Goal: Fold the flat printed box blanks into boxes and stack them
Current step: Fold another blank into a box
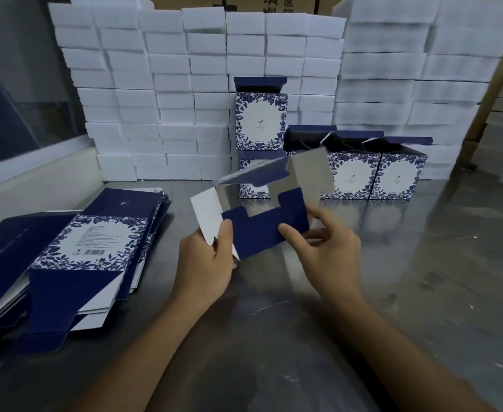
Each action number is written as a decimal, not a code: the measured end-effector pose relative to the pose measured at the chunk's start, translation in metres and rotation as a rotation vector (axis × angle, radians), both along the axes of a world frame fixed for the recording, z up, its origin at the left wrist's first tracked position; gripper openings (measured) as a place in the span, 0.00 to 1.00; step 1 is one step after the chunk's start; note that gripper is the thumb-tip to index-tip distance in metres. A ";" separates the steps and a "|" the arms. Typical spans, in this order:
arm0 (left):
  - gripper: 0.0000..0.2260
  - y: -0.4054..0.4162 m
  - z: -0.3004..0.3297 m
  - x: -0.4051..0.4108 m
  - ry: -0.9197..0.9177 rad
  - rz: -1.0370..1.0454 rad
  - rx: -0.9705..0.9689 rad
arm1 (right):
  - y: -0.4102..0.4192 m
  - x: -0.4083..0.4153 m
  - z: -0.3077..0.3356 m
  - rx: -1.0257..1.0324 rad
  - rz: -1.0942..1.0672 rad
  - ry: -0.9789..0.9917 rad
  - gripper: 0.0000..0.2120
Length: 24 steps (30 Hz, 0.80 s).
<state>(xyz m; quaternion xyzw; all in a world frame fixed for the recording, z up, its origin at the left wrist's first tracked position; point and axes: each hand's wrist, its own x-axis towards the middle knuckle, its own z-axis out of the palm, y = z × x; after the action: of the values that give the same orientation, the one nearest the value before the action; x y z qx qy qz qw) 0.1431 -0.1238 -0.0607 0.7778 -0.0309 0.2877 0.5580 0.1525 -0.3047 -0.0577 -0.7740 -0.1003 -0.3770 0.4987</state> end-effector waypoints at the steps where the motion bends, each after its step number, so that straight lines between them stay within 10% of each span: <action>1: 0.14 -0.004 0.000 -0.001 0.036 -0.023 -0.062 | 0.002 0.000 0.000 0.050 0.027 0.003 0.20; 6: 0.07 -0.018 0.004 -0.006 0.174 -0.127 -0.332 | 0.006 0.004 -0.005 0.317 0.075 0.174 0.15; 24: 0.05 -0.021 0.006 -0.009 0.223 -0.166 -0.280 | 0.015 0.004 -0.017 0.026 0.331 0.323 0.26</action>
<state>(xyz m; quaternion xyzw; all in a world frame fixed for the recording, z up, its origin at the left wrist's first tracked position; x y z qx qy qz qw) 0.1345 -0.1452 -0.0550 0.7145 0.0073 0.1542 0.6824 0.1561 -0.2901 -0.0748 -0.7907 -0.1399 -0.1625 0.5735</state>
